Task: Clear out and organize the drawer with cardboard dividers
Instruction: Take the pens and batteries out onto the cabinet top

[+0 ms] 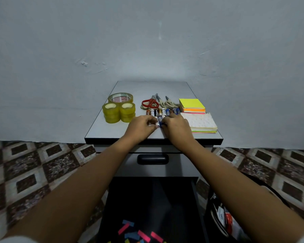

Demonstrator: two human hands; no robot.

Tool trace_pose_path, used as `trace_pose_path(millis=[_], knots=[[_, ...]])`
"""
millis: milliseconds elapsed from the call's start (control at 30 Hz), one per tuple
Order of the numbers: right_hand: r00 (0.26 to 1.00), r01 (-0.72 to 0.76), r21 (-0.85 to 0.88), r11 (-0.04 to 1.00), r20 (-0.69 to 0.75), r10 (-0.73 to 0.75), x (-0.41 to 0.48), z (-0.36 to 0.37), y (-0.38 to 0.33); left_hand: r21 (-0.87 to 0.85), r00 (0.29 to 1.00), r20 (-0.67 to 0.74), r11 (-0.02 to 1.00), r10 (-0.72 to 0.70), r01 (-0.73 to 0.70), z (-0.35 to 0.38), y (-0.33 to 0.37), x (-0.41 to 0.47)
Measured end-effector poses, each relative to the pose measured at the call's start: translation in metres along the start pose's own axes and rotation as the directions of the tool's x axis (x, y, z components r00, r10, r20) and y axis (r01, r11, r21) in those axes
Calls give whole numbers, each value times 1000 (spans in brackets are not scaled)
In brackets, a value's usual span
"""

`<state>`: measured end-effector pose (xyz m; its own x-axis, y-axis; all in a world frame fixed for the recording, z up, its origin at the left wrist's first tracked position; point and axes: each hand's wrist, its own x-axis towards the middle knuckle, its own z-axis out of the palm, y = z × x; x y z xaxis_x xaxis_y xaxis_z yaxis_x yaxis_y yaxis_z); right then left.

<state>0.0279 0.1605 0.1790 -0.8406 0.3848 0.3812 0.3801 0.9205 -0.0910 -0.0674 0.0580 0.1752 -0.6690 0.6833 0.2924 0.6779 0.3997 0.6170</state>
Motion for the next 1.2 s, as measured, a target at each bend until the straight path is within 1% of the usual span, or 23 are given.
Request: trace_pose_path(millis=[100,267,433,500,567,633,767,867,900,967,1033,1100,1133,1200], knots=[[1000,-13,-6,1000,-14,12,1,1,-2,1,1000,-24,1000,-1,1,1,0,1],[1000,-13,5,1000,-22,13,0,0,-2,-7,1000,-17,1000,5,-5,0,0,-1],[999,10,14,1000,-42,-9,-5,-5,-2,-27,1000,-20,1000,5,-5,-1,1,-4],[997,35,34,999,-73,-32,-9,-8,-1,-40,1000,-24,999,2,-3,-4,2,-6],[992,63,76,995,-118,-53,-15,-11,-1,-61,1000,-29,998,-1,-1,-7,3,-10],[989,86,136,987,-131,-68,-24,-13,-2,-84,999,-45,996,9,-12,-10,4,-18],[985,133,293,947,-149,-92,-55,-13,-2,-87,994,-78,993,74,-81,-12,9,-46],[993,116,375,920,-57,-102,-84,-3,1,-88,970,-124,972,207,-219,-5,4,-79],[995,98,395,914,-18,-99,-94,1,2,-82,966,-113,967,233,-243,-2,-1,-90],[993,68,420,905,55,-100,-115,14,5,-92,973,-54,969,226,-231,9,-14,-112],[983,36,432,901,145,-109,-137,30,8,-112,981,26,976,191,-187,24,-27,-134],[952,-18,414,910,286,-111,-155,47,11,-105,987,119,990,109,-97,40,-41,-152],[921,-41,394,918,372,-118,-162,59,13,-92,984,170,995,60,-45,50,-48,-158],[832,-82,363,928,537,-137,-177,82,17,-76,953,300,995,-39,65,69,-61,-170]])
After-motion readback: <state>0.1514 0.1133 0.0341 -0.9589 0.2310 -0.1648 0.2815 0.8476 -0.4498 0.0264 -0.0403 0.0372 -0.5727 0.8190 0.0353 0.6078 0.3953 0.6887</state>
